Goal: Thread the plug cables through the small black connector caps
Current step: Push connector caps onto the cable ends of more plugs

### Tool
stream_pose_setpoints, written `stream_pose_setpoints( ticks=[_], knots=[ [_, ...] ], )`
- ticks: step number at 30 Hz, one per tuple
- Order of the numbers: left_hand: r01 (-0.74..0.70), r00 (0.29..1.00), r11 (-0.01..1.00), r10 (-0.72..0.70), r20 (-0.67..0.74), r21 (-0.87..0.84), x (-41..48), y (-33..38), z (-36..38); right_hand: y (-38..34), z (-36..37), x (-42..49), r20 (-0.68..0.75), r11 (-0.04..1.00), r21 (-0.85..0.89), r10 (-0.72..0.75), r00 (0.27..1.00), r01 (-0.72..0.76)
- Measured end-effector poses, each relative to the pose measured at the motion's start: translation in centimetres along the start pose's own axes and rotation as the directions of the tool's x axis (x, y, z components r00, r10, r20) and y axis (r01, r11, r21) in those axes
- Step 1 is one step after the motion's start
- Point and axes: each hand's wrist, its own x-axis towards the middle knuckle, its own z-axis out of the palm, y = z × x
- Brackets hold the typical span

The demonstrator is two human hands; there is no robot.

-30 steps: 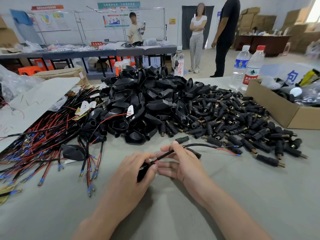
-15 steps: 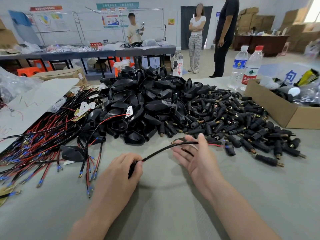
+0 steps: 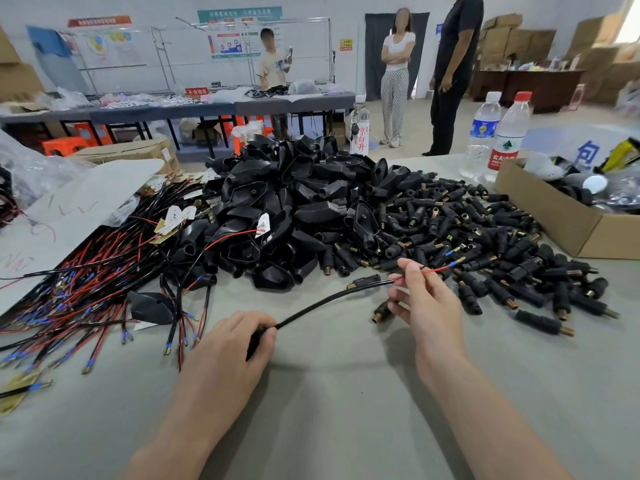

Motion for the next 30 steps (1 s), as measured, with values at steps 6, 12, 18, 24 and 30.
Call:
stream_pose_setpoints(
  ticks=[6,12,18,24,30],
  knots=[
    [-0.033,0.999,0.999,0.034,0.017,-0.04,-0.1,-0.4,-0.1,0.0,-0.2,-0.1,-0.02,0.997,-0.06,-0.048,0.999,0.046],
    [-0.086,0.992,0.992,0.095,0.089,-0.097,-0.1,-0.8,-0.6,0.0,-0.2,-0.2,-0.032,0.993,-0.102,-0.069,0.997,0.066],
    [-0.061,0.997,0.996,0.064,0.038,-0.07,-0.2,-0.4,-0.4,0.2,-0.3,-0.1,-0.033,0.983,-0.156,-0.102,0.994,0.096],
    [0.047,0.998,0.998,-0.049,-0.032,-0.046,-0.3,0.7,-0.1,0.0,0.0,-0.2,-0.003,0.994,-0.073,-0.08,0.997,0.08],
    [0.097,0.993,0.995,-0.099,-0.06,-0.03,-0.3,1.4,-0.2,-0.2,0.1,-0.3,-0.019,0.995,-0.052,-0.09,0.996,0.089]
  ],
)
